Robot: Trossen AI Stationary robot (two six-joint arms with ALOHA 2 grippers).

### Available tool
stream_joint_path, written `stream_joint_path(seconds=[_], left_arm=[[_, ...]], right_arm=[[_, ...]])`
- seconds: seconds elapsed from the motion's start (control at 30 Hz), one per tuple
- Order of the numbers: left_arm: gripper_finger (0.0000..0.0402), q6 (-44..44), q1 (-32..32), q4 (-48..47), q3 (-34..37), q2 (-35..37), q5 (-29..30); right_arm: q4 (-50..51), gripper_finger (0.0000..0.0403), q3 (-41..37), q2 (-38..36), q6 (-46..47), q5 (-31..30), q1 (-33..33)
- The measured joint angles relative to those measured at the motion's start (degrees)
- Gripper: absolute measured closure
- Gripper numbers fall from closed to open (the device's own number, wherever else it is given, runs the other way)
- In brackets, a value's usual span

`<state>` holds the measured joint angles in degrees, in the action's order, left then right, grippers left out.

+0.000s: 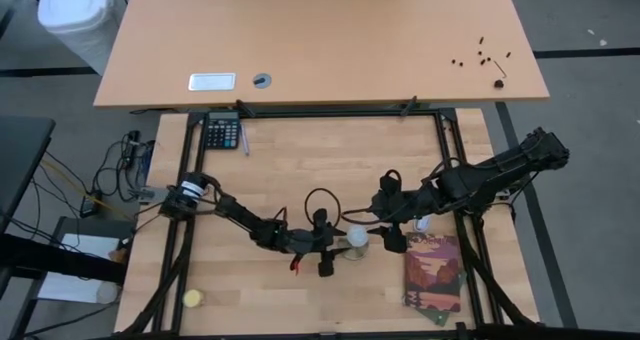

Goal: Screw lightbulb
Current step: Remove the lightbulb from the lamp socket

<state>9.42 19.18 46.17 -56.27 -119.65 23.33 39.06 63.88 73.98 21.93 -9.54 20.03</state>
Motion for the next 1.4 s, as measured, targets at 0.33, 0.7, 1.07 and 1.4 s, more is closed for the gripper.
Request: stream_joint_path(seconds=[0.33, 0.7, 1.07, 1.4], left_arm=[[0.0148, -1.68, -0.58, -1.13, -2.05, -1.71, -0.9], [0.0145, -0.84, -1.86, 0.24, -2.03, -2.02, -7.74], [0.0144, 0.2, -2.51, 0.49, -3.46, -2.02, -6.98], [0.0144, -1.95, -3.14, -13.55, -10.22, -2.02, -5.88]], right_arm=[[0.16, 0.0122, 0.0, 0.01, 0.02, 0.04, 0.09], [-0.64, 0.0122, 0.0, 0.01, 0.44, -1.2, 0.04], [-0.87, 0.0123, 0.0, 0.01, 0.39, -1.86, 0.0], [-0.82, 0.0125, 0.0, 0.01, 0.39, -1.84, -0.15]])
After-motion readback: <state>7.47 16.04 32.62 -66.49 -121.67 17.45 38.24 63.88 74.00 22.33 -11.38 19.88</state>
